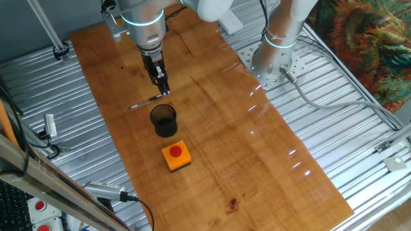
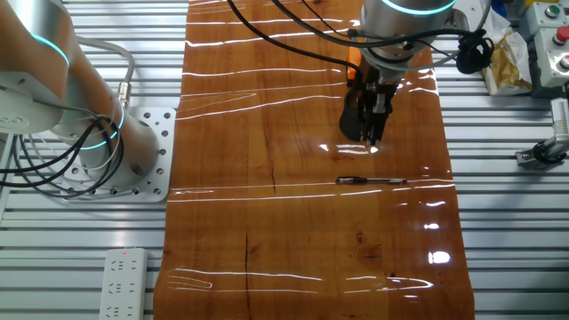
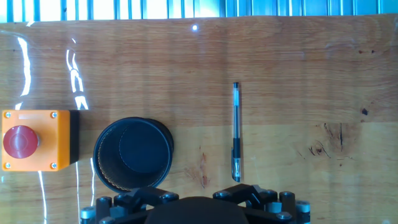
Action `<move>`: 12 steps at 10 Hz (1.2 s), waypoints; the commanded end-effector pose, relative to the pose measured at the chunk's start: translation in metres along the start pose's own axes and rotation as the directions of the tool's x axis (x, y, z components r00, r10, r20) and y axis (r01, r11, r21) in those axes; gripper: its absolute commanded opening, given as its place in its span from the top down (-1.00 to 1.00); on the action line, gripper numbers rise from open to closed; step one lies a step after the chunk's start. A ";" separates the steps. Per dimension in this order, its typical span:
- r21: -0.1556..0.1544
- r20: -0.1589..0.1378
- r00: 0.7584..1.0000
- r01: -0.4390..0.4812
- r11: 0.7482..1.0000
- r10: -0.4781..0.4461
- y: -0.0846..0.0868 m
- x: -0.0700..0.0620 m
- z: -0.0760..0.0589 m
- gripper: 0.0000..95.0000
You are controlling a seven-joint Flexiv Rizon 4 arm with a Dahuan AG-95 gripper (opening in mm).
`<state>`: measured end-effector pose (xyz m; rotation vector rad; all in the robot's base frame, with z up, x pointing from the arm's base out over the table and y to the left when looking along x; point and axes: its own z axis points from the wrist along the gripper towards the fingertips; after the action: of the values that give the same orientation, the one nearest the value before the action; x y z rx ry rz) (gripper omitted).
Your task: Put the pen into the pen holder
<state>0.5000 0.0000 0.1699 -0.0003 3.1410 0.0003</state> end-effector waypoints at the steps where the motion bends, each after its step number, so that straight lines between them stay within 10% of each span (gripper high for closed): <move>1: -0.006 0.009 1.000 0.023 1.000 -0.023 0.000 0.000 0.000 1.00; 12: -0.003 0.009 1.000 0.025 1.000 -0.025 0.000 0.000 0.000 1.00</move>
<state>0.5000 0.0001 0.1701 -0.0377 3.1318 0.0054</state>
